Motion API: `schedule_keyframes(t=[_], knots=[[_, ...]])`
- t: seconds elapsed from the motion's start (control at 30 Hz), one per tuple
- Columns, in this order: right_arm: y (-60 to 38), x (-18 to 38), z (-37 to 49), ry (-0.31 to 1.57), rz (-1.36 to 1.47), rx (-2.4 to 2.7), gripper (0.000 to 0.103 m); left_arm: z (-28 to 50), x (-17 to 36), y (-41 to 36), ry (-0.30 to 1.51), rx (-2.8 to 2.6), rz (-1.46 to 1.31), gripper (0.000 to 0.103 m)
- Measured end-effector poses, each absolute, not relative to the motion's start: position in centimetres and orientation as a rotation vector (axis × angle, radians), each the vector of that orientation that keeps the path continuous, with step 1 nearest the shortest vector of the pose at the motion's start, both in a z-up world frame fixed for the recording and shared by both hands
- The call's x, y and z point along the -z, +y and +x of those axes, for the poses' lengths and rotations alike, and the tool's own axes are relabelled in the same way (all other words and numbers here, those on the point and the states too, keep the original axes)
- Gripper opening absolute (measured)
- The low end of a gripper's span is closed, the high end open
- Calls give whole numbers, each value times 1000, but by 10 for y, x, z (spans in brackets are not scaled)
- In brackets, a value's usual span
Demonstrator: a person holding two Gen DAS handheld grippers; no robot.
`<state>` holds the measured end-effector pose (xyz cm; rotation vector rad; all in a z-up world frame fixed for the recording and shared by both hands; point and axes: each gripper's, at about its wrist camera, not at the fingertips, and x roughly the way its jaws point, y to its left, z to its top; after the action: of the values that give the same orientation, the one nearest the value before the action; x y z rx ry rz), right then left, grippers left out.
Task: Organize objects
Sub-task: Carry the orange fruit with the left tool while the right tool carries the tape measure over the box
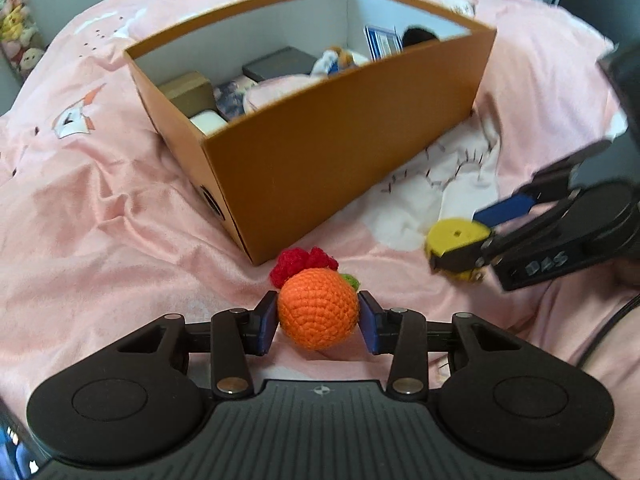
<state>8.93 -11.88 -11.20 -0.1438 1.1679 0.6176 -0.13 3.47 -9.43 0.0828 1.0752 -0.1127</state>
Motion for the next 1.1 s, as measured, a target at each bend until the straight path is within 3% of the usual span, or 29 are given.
schedule_keyframes(t=[0.33, 0.7, 0.93, 1.1], knots=[[-133, 98, 90, 1155, -97, -615, 55, -5, 46, 18, 977, 142, -39, 47], [-173, 1, 95, 880, -63, -607, 55, 37, -1, -29, 803, 171, -8, 47], [-179, -48, 134, 788, -64, -625, 55, 76, -20, -12, 761, 137, -52, 47], [-166, -54, 175, 753, -149, -635, 55, 117, -19, 20, 824, 148, -152, 47]])
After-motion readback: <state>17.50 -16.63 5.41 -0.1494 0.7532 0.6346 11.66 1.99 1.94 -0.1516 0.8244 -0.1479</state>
